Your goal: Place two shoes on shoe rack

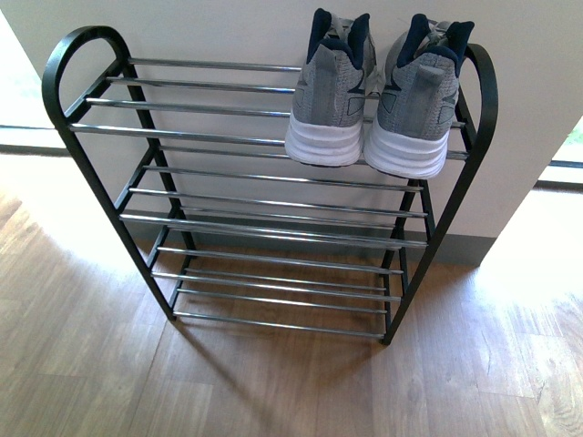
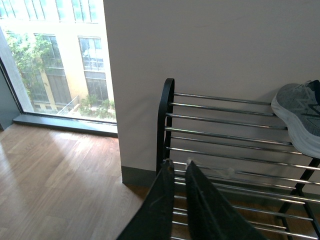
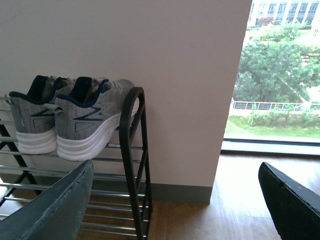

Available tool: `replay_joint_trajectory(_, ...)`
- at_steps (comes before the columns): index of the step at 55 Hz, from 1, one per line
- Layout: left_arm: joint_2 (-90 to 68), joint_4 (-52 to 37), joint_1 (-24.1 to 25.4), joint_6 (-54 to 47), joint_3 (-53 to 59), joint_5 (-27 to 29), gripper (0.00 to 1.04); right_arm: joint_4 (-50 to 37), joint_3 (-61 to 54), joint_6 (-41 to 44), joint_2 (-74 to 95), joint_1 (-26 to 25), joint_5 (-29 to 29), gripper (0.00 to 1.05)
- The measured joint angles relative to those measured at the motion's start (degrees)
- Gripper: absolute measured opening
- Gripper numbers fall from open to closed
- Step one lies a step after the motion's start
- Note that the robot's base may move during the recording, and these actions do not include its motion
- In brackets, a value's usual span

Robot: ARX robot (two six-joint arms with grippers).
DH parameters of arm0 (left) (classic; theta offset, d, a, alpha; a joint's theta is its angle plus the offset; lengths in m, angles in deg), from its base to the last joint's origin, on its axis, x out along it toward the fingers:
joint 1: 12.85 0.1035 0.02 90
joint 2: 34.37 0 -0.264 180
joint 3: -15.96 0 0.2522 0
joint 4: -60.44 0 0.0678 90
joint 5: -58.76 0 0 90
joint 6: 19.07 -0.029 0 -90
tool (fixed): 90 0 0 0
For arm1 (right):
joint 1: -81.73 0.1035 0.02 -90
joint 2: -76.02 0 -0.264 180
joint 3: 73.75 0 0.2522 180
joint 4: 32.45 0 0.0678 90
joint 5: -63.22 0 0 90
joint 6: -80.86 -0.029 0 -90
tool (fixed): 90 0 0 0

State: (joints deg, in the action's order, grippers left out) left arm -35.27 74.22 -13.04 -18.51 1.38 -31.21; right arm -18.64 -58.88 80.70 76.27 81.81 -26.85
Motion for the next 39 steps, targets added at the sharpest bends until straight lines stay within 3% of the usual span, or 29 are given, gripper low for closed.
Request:
replay_joint_trajectory(24,0.02,0.0,0.0,0.0,0.0,0.0,0.96,0.0,0.0,0.0,0.0,0.0,0.0,0.96)
replay_joint_trajectory(39,0.02,0.0,0.0,-0.11,0.0,0.0,0.95,0.0,0.0,-0.02,0.0,0.0,0.0,0.96)
